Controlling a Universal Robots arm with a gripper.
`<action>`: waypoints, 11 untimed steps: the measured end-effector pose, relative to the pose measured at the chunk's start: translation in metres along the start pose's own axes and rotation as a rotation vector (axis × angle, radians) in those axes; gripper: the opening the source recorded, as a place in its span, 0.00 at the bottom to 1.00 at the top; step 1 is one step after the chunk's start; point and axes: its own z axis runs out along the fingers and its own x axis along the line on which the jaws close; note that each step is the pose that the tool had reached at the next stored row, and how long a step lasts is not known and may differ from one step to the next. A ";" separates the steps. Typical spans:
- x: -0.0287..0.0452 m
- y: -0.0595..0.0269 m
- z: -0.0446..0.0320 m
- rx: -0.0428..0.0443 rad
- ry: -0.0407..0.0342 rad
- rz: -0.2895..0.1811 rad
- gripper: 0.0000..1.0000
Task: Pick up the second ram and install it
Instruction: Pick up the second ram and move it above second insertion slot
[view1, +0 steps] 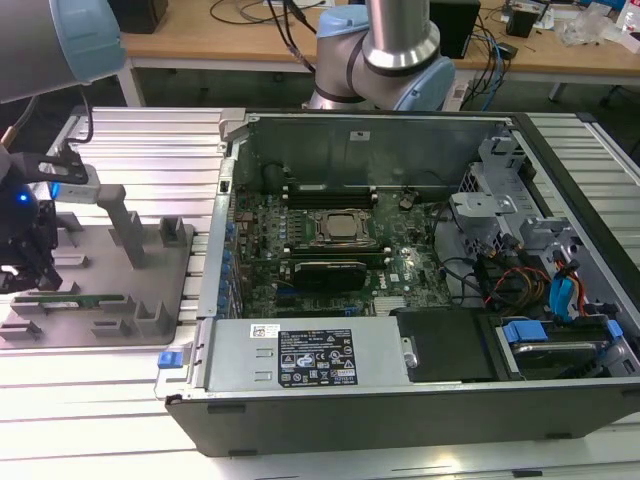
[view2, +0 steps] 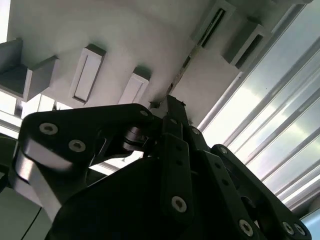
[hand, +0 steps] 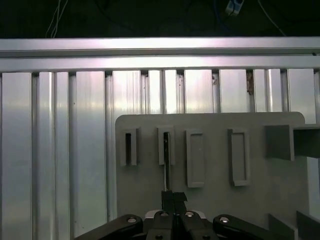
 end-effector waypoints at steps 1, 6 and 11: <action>0.0000 0.0000 0.0006 -0.0005 0.0005 -0.008 0.08; 0.0000 -0.0001 0.0011 -0.0004 0.0007 -0.015 0.08; 0.0000 0.0000 0.0011 -0.0004 0.0007 -0.015 0.34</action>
